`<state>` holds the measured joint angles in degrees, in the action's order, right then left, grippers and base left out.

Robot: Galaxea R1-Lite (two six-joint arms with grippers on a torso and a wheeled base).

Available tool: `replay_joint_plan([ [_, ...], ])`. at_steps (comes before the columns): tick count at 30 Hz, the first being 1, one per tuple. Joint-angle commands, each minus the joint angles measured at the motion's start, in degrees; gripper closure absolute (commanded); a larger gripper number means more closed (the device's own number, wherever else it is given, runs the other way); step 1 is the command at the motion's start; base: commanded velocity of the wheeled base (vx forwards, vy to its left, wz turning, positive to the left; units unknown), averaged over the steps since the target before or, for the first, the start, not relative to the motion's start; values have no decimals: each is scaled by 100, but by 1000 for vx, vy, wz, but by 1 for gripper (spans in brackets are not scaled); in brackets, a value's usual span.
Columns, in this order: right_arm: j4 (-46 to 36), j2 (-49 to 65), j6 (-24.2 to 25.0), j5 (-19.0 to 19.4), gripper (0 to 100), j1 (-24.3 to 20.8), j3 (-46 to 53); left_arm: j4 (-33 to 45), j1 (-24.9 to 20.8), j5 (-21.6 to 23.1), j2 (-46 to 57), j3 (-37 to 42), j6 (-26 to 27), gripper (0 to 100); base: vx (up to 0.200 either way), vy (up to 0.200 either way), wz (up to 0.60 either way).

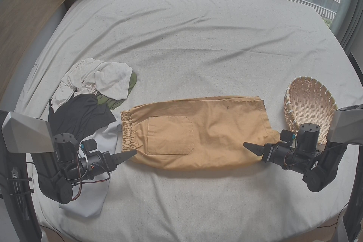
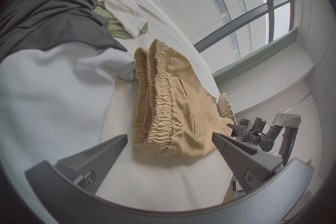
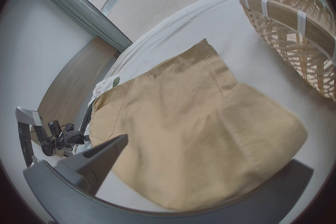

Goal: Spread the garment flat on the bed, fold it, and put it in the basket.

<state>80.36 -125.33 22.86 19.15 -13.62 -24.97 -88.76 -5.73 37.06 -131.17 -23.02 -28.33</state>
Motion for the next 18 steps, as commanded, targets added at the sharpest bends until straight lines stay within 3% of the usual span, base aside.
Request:
replay_joint_plan([
  [1, 305, 132, -9, 18, 0, -361, 238, -1, -25, -58, -181, -80, -6, 0, 0, 0, 0],
  [8, 709, 369, -9, 45, 0, -713, 352, -1, -183, -375, -444, -397, -15, 0, 0, 0, 0],
  [18, 779, 580, -9, 326, 0, -695, 361, -1, -297, -384, -515, -704, -76, 0, 0, 0, 0],
])
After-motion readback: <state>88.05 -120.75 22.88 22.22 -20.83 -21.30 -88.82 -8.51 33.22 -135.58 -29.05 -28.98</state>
